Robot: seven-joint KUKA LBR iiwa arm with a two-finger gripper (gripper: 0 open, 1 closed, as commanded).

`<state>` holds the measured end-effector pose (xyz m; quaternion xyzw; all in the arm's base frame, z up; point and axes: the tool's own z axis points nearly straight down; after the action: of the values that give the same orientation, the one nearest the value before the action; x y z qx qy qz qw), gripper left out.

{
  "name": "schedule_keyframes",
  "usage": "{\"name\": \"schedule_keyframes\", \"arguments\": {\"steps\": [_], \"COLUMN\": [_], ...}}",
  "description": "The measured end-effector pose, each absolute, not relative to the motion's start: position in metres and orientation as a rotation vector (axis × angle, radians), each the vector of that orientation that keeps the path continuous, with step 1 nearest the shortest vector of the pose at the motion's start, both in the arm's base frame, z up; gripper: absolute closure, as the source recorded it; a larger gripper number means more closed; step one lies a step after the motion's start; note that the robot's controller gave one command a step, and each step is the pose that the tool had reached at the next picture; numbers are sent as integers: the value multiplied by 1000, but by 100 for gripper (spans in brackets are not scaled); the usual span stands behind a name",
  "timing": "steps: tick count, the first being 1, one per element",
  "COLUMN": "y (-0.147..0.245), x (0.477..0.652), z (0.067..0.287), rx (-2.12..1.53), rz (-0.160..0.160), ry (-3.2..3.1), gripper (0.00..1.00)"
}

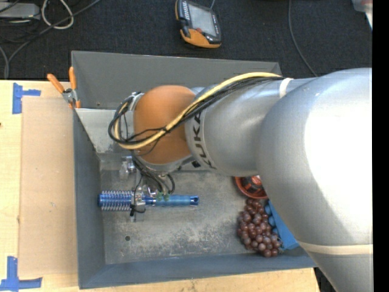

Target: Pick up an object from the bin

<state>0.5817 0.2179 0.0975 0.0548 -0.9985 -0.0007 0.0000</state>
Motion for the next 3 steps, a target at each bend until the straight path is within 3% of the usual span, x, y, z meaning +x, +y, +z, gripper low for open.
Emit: {"name": "schedule_keyframes", "arguments": {"steps": [1, 2, 3], "y": [227, 218, 229], "x": [584, 579, 597], "z": [162, 76, 69], "rx": [324, 200, 313], "rz": [-5, 1, -11], "ry": [-3139, -3124, -3149], "gripper": [0, 0, 0]}}
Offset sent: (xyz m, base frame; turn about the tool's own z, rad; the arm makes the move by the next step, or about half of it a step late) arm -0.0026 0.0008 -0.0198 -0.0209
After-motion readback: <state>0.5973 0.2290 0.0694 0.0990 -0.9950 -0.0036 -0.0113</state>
